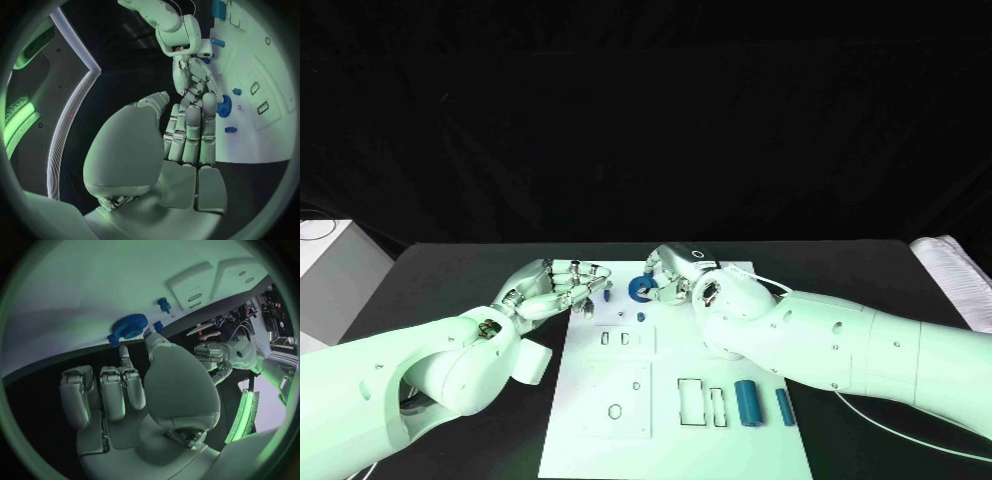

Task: Assemble the parts on the task board

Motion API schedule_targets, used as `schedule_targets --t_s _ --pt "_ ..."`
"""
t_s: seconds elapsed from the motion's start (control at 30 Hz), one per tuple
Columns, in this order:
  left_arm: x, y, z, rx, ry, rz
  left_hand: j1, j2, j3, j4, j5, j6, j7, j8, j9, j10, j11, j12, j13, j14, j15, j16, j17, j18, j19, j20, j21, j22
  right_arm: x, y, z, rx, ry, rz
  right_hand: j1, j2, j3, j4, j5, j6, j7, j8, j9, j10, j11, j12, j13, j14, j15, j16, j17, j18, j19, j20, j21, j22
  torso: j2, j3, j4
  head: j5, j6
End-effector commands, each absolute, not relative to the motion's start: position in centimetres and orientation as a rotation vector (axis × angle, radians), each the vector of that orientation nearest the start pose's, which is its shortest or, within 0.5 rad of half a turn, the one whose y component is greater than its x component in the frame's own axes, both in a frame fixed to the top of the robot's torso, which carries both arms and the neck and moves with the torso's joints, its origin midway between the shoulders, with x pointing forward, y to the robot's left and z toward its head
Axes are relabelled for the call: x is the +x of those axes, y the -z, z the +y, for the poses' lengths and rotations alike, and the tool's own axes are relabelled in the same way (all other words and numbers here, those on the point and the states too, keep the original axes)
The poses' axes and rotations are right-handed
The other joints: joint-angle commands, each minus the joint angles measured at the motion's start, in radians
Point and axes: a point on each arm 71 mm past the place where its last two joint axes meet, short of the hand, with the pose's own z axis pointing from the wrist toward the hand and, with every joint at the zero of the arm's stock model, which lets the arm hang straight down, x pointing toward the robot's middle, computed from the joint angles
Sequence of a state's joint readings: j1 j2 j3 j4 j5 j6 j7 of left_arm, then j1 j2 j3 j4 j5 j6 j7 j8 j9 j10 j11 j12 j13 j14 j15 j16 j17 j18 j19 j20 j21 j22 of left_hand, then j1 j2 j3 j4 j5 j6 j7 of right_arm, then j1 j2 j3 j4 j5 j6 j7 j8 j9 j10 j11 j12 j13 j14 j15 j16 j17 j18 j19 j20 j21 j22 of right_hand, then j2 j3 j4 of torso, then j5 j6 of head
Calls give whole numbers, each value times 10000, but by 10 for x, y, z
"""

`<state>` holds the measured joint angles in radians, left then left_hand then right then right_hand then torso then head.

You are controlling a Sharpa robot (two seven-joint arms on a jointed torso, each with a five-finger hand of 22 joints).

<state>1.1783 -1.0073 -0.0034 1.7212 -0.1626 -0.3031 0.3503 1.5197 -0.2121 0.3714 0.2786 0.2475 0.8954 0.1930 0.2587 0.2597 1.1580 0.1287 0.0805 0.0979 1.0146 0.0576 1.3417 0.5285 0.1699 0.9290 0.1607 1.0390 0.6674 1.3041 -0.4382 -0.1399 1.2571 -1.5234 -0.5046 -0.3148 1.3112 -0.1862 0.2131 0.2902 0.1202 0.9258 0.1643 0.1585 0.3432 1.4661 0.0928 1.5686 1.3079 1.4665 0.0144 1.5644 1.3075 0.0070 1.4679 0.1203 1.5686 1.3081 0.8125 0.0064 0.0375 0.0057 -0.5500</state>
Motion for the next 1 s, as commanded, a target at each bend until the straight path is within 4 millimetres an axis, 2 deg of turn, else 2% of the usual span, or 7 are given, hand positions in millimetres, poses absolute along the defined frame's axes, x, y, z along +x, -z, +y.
schedule_targets --t_s 0.03,0.2,0.4,0.5,0.63,0.77,1.0 --pt "449 157 224 -9440 15669 14934 -5 78 53 6 -37 -62 7 -55 18 -106 7 -27 13 5 46 -61 28 115 -70 -15 69 16 526 169 -72 -1688 -5901 15164 38 244 115 -52 -6 164 -43 87 25 1047 -118 22 2629 1043 -38 64 2633 -70 1029 -29 22 2627 -6 3 0 -10 -9" --pt "449 157 225 -9447 15650 14929 -5 78 53 6 -37 -62 7 -55 18 -106 7 -27 13 5 46 -61 28 115 -70 -15 69 16 525 168 -74 -1526 -5985 14981 4 356 209 -59 -13 314 -94 162 50 1047 -163 22 2629 1043 -83 64 2633 -70 1029 -69 22 2627 -12 14 -32 -4 9" --pt "450 157 228 -9467 15585 14898 -5 78 53 6 -37 -62 7 -55 18 -106 7 -27 13 5 46 -61 28 115 -70 -15 69 16 521 160 -88 -908 -6492 13960 -91 -26 33 -62 -19 -115 22 -108 -59 1047 -79 22 2629 1043 -24 64 2633 -70 1029 -52 22 2627 -66 22 -119 -3 64" --pt "452 158 229 -9483 15535 14878 -5 78 53 6 -37 -62 7 -55 18 -106 7 -27 13 5 46 -61 28 115 -70 -15 69 16 517 155 -99 -646 -6852 13795 -122 -78 -35 -38 -17 -154 41 -138 -70 1047 -61 22 2629 1043 -7 64 2633 -70 1029 -37 22 2627 -112 37 -138 -1 84" --pt "454 159 231 -9505 15466 14849 -5 78 53 6 -37 -62 7 -55 18 -106 7 -27 13 5 46 -61 28 115 -70 -15 69 16 512 146 -122 -364 -7411 13977 -124 -45 -43 -31 -6 -148 45 -140 -70 1047 -54 22 2629 1043 1 64 2633 -70 1029 -28 22 2627 -165 42 -150 -38 121" --pt "456 160 233 -9520 15404 14809 -5 78 53 6 -37 -62 7 -55 18 -106 7 -27 13 5 46 -61 28 115 -70 -15 69 16 506 138 -152 -61 -7896 14545 220 44 79 -168 -5 -100 47 -133 -63 1042 -50 18 2624 1043 9 64 2633 -70 1029 -7 22 2627 -217 58 -190 -58 105" --pt "458 160 232 -9487 15456 14789 -5 71 73 0 -35 -79 11 -60 28 -125 12 -27 18 -25 52 -83 -14 118 -98 -9 82 14 498 130 -204 235 -8232 15223 1041 43 421 -627 -12 -16 59 -136 -65 979 -41 -38 2562 1043 -12 64 2633 -70 1029 -19 22 2627 -279 84 -281 -188 113"
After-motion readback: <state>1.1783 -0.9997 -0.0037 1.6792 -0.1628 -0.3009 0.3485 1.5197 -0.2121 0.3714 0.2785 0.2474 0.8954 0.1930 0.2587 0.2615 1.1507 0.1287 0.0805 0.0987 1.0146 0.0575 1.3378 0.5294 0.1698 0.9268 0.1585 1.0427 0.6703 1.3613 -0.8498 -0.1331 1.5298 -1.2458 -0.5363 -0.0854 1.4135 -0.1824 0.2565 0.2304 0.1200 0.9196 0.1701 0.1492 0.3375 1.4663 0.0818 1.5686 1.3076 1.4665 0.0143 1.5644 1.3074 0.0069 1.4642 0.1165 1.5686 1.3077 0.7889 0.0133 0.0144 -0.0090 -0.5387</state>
